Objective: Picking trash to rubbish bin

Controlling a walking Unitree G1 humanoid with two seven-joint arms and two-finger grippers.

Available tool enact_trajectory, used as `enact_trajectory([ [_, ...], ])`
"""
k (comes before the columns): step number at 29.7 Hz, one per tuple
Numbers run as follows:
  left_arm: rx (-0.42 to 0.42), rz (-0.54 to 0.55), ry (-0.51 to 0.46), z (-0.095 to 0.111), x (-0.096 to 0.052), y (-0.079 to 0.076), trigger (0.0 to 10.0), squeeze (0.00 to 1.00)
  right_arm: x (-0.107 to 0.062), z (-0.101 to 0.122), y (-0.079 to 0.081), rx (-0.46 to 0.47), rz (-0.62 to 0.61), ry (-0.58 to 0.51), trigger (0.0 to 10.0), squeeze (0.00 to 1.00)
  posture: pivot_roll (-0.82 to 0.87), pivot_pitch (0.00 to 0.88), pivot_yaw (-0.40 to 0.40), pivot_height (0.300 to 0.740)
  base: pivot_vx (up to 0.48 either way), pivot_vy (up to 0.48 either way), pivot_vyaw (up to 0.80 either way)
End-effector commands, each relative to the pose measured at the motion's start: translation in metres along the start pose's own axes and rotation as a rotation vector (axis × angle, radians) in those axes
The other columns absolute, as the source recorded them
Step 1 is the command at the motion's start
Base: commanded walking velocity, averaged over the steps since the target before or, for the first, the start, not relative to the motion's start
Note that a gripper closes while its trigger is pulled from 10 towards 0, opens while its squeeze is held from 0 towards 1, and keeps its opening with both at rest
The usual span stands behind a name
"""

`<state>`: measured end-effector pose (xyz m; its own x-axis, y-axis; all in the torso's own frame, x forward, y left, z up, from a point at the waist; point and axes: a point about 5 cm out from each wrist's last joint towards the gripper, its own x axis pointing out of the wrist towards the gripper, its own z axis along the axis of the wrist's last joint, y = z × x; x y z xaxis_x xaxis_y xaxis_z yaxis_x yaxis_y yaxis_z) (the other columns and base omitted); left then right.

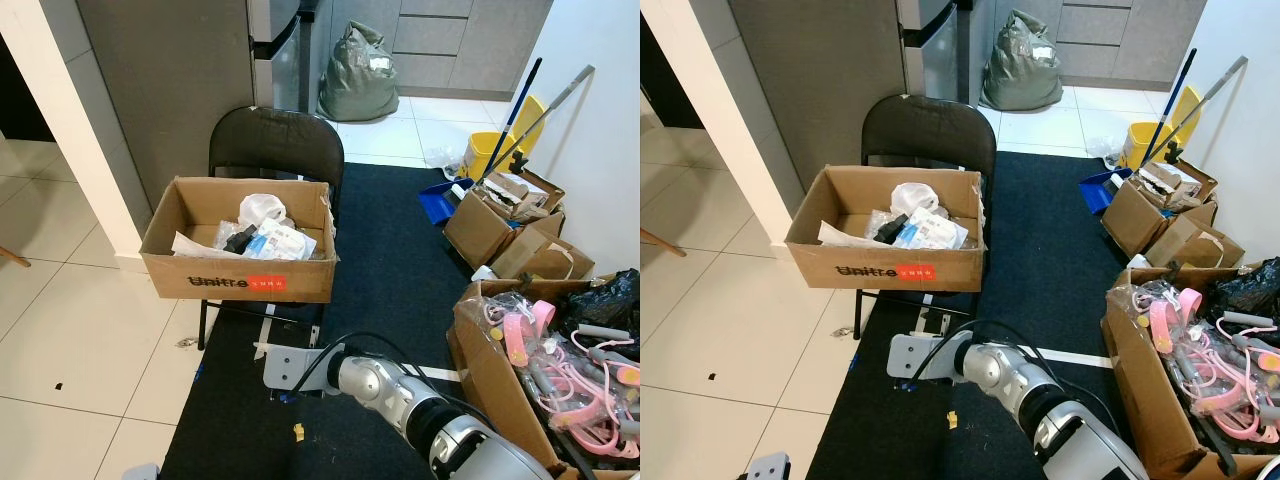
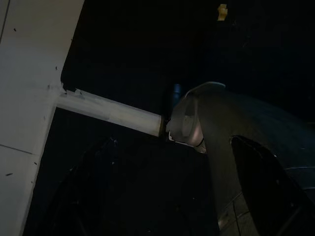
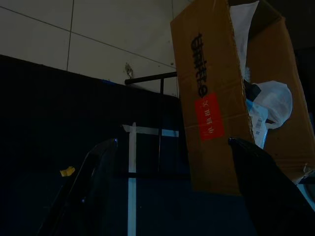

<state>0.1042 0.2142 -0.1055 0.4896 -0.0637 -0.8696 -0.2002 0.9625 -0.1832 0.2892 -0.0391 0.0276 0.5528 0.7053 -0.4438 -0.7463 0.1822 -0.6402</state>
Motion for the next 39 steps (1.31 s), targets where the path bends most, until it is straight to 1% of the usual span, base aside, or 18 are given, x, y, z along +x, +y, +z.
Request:
enact_trajectory([
  [1,0.004,0.010,0.020,-0.003,-0.001,0.002,10.0,0.00,0.000,0.001,-0.004,0.001,-0.003,-0.008,10.0,0.00,0.07,0.000,0.016,0.740,0.000,0.000,0.00],
  [12,0.007,0.008,0.023,-0.003,0.000,0.000,10.0,0.00,0.000,0.001,-0.003,0.001,-0.003,-0.009,10.0,0.00,0.07,0.000,0.016,0.740,0.000,0.000,0.00],
  [18,0.016,-0.004,0.018,0.002,0.005,-0.011,10.0,0.00,0.000,0.000,-0.003,0.002,-0.003,-0.007,10.0,0.00,0.06,0.000,0.017,0.740,0.000,0.000,0.00],
  [19,0.016,-0.004,0.018,0.002,0.005,-0.011,10.0,0.00,0.000,0.000,-0.003,0.002,-0.003,-0.007,10.0,0.00,0.06,0.000,0.017,0.740,0.000,0.000,0.00],
  [23,0.024,-0.018,0.011,0.008,0.010,-0.024,10.0,0.00,0.000,0.000,-0.002,0.002,-0.002,-0.007,10.0,0.00,0.06,0.000,0.018,0.740,0.000,0.000,0.00],
  [28,0.026,-0.025,0.003,0.011,0.011,-0.028,10.0,0.00,0.000,0.000,-0.002,0.002,-0.002,-0.007,10.0,0.00,0.07,0.000,0.016,0.740,0.000,0.000,0.00],
  [35,0.018,-0.008,0.004,0.004,0.001,-0.001,10.0,0.00,-0.001,0.000,-0.002,0.001,-0.002,-0.009,10.0,0.00,0.06,0.000,0.016,0.740,0.000,0.000,0.00],
  [37,0.018,-0.008,0.004,0.004,0.001,-0.001,10.0,0.00,-0.001,0.000,-0.002,0.001,-0.002,-0.009,10.0,0.00,0.06,0.000,0.016,0.740,0.000,0.000,0.00],
  [38,0.018,-0.005,0.006,0.002,0.000,0.002,10.0,0.00,-0.001,0.000,-0.002,0.001,-0.002,-0.009,10.0,0.00,0.06,0.000,0.016,0.740,0.000,0.000,0.00],
  [39,0.018,-0.005,0.006,0.002,0.000,0.002,10.0,0.00,-0.001,0.000,-0.002,0.001,-0.002,-0.009,10.0,0.00,0.06,0.000,0.016,0.740,0.000,0.000,0.00],
])
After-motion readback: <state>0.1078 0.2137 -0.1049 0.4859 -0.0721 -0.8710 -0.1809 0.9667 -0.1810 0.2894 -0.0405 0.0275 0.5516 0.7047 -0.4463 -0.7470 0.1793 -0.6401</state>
